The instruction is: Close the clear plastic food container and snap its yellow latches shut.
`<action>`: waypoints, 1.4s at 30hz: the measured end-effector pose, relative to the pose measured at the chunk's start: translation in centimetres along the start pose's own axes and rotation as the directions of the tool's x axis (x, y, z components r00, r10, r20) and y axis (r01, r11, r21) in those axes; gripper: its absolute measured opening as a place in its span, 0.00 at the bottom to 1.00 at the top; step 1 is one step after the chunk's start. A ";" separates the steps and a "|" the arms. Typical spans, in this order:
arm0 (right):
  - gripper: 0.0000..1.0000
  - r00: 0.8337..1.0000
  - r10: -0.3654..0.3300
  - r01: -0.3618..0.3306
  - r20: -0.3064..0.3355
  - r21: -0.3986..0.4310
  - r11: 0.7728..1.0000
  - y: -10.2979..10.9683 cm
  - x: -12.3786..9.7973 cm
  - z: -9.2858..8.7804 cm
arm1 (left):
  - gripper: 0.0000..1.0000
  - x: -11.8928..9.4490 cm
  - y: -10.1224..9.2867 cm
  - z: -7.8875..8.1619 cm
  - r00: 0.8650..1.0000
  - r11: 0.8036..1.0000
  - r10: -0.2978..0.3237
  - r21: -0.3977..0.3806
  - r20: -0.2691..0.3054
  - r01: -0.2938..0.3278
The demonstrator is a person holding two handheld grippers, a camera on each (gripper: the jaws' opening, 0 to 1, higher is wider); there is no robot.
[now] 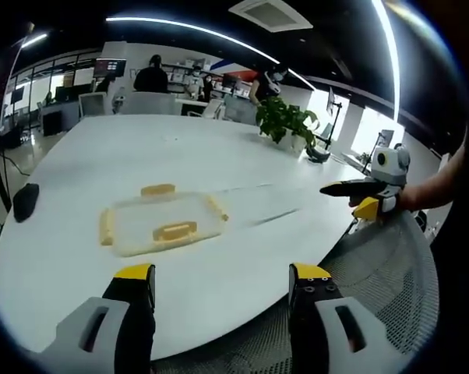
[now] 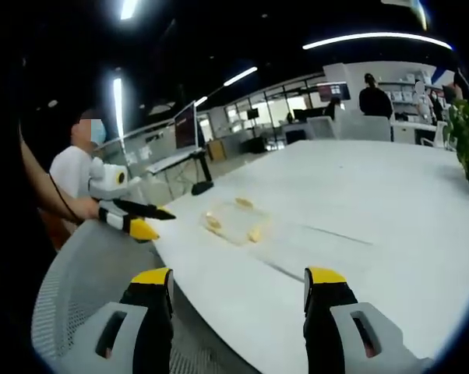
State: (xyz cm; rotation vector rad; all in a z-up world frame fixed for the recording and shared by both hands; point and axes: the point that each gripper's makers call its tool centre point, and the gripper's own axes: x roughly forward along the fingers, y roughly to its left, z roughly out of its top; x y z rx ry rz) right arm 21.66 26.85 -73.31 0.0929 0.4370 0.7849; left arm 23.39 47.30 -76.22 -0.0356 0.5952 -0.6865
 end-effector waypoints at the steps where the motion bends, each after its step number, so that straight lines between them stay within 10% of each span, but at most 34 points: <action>1: 0.68 1.000 0.001 -0.001 0.002 0.001 1.000 0.0 0.0 0.0 | 0.69 0.0 0.0 0.0 1.000 1.000 0.001 -0.001 0.002 -0.001; 42: 0.61 0.999 0.007 -0.007 0.041 -0.014 1.000 0.2 -0.3 1.9 | 0.68 -0.3 -0.5 1.6 1.000 0.998 -0.023 0.056 0.018 0.022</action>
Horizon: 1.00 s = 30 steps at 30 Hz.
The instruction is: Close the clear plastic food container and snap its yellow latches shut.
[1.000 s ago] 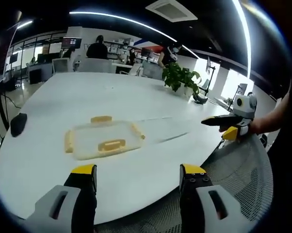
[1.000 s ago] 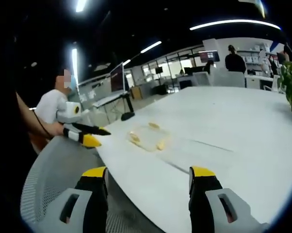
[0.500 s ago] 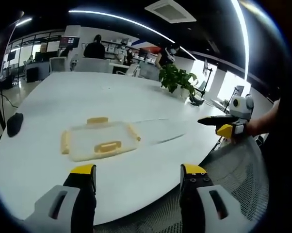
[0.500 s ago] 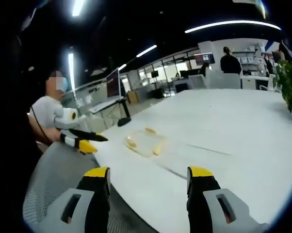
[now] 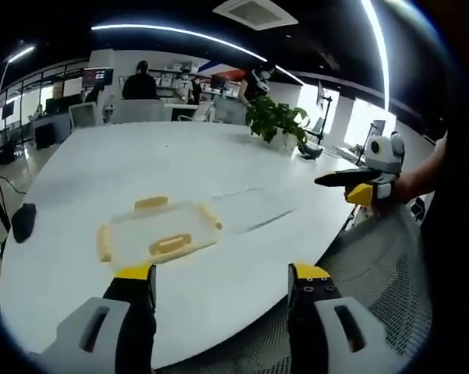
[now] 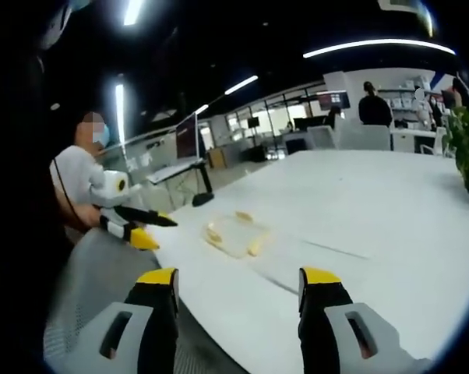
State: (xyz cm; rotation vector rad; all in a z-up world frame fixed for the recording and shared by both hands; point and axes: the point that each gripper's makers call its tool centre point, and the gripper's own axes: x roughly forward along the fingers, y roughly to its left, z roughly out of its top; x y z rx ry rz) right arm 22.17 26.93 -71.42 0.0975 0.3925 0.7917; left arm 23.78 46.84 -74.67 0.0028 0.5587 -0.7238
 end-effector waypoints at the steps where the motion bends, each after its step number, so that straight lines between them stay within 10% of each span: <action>1: 0.61 1.000 0.003 -0.003 -0.003 -0.011 1.000 0.1 0.0 0.1 | 0.68 0.0 0.1 0.1 1.000 1.000 0.005 -0.003 0.003 -0.005; 30: 0.58 1.000 0.000 0.001 0.025 -0.034 0.999 -0.4 1.6 3.0 | 0.69 0.6 1.9 0.0 0.999 1.000 -0.016 0.023 -0.045 0.017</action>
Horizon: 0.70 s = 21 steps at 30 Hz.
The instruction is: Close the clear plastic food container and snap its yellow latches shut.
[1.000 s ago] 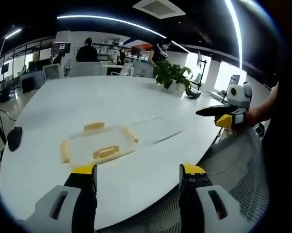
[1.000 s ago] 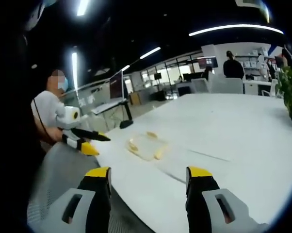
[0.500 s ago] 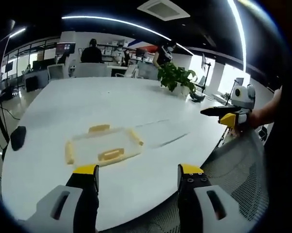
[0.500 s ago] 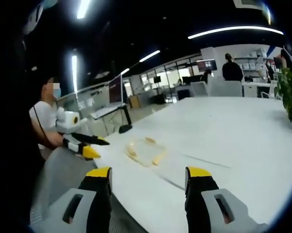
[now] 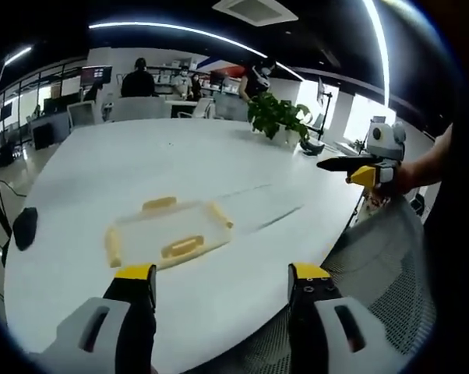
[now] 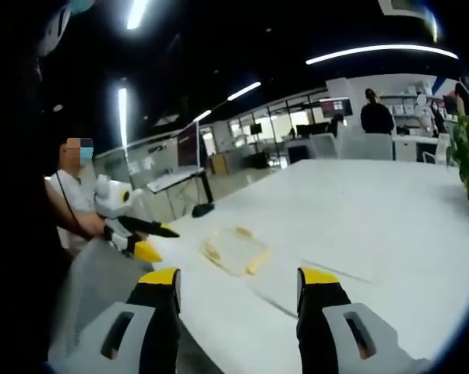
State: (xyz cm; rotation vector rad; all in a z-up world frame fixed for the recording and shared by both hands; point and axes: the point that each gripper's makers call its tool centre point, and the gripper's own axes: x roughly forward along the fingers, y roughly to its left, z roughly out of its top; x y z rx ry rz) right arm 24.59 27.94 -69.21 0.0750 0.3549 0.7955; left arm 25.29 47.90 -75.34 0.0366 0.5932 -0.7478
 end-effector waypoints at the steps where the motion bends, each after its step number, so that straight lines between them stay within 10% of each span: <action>1: 0.57 1.000 0.003 -0.003 0.001 -0.001 1.000 0.1 0.1 0.1 | 0.70 0.0 0.0 0.0 1.000 1.000 -0.002 -0.005 0.000 0.002; 21: 0.78 0.997 0.049 -0.053 0.053 0.087 0.995 1.0 4.0 1.6 | 0.91 0.1 1.9 0.0 0.999 0.999 -0.031 -0.042 -0.021 0.030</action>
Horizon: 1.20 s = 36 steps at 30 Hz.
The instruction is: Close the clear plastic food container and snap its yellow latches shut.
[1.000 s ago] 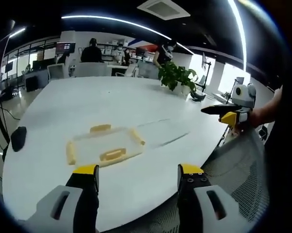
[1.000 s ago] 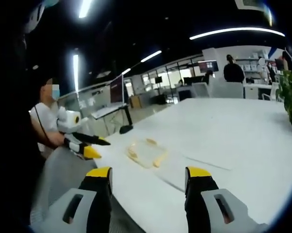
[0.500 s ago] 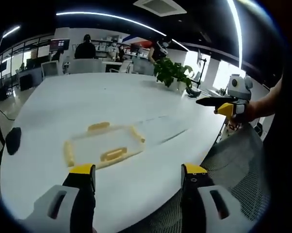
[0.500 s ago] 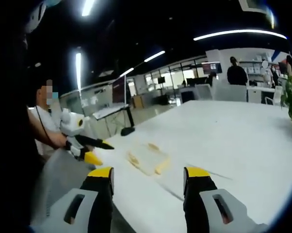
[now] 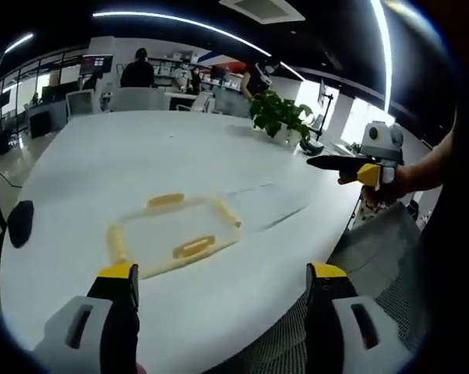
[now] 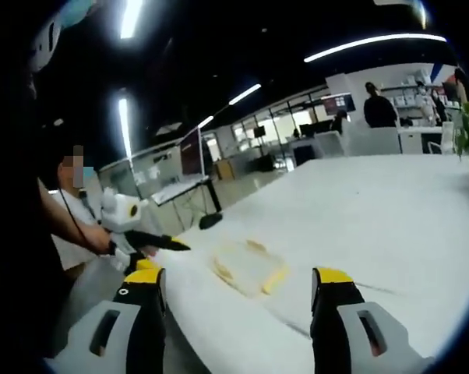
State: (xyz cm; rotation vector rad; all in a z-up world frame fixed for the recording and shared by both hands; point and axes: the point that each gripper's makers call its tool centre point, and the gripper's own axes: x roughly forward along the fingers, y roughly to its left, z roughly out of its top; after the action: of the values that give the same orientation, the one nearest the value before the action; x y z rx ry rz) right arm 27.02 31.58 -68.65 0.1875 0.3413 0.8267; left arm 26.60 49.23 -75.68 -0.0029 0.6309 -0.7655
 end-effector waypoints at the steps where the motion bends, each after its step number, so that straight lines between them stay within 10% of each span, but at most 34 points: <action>1: 0.79 1.000 0.000 0.000 0.000 0.003 1.000 -0.1 0.2 0.1 | 0.93 0.0 0.1 -0.1 1.000 1.000 0.000 -0.012 -0.001 0.000; 36: 0.84 0.995 0.070 -0.073 -0.069 -0.040 0.997 1.2 4.9 -0.4 | 0.96 1.0 3.6 0.2 0.994 0.997 -0.071 0.028 -0.079 0.073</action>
State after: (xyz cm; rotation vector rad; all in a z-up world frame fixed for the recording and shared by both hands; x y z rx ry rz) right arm 29.11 36.09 -69.81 0.1329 0.3817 0.9114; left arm 29.58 51.15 -76.85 0.0326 0.6959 -0.8485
